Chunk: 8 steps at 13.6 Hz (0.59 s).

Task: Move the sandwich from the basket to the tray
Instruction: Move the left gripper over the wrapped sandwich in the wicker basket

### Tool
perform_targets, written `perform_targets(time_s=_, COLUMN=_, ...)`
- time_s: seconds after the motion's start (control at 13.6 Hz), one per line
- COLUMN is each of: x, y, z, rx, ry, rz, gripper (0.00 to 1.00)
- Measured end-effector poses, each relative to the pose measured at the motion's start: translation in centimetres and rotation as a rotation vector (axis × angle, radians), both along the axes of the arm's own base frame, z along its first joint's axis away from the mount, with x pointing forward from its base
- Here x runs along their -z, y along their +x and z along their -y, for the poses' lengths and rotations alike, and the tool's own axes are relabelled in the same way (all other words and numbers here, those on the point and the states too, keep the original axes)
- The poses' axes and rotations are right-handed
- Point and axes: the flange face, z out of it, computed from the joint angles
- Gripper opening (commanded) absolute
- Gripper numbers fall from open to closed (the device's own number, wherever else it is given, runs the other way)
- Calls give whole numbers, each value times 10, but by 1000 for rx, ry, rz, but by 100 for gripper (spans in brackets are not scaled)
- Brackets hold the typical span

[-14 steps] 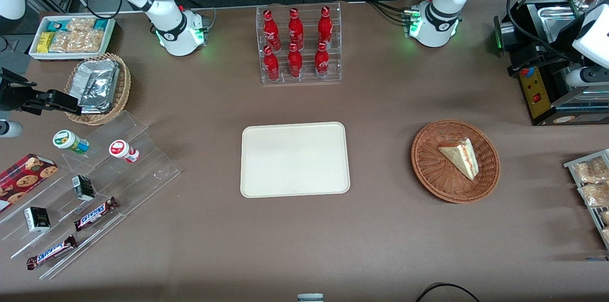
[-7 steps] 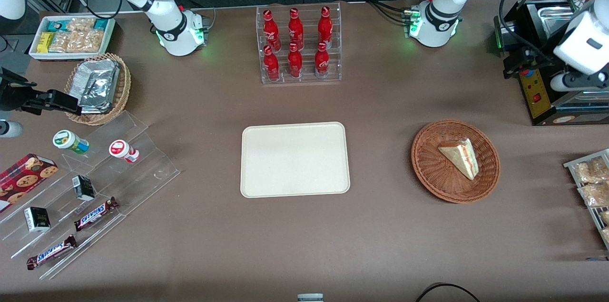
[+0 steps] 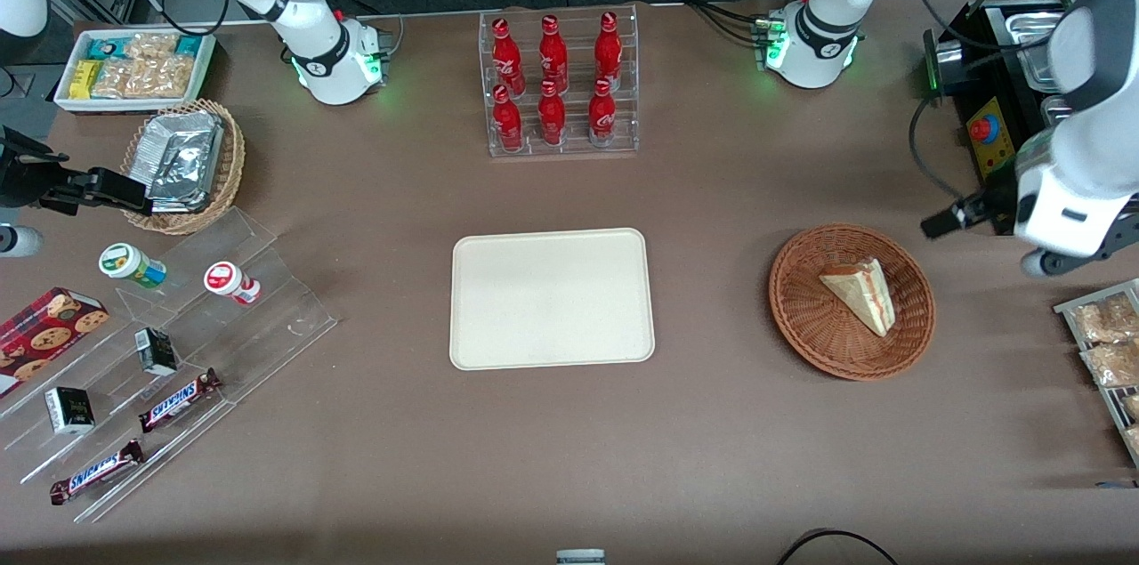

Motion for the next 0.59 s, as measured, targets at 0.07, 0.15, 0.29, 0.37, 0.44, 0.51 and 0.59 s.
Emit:
perform_targets(time_s=0.07, x=19, y=0, z=0, rx=-70, ry=9, rz=17, gripper=100)
perform_targets(time_s=0.15, x=37, y=0, z=0, rx=-122, ry=13, rz=36, gripper=100)
perform_targets(time_s=0.29, x=73, y=-4, z=-1, rx=-174, ry=15, rz=72, gripper=100)
perform_targets(time_s=0.37, x=91, y=-8, z=-1, rx=-181, ry=14, rz=86, gripper=100)
perform_targets(time_s=0.44, x=108, y=-13, z=-1, rx=-184, ry=12, rz=99, gripper=100)
perform_targets(time_s=0.51, x=124, y=-19, z=-1, rx=-184, ry=10, rz=116, gripper=100)
perform_targets(time_s=0.59, x=138, y=-24, z=-1, rx=-183, ry=8, rz=128, gripper=100)
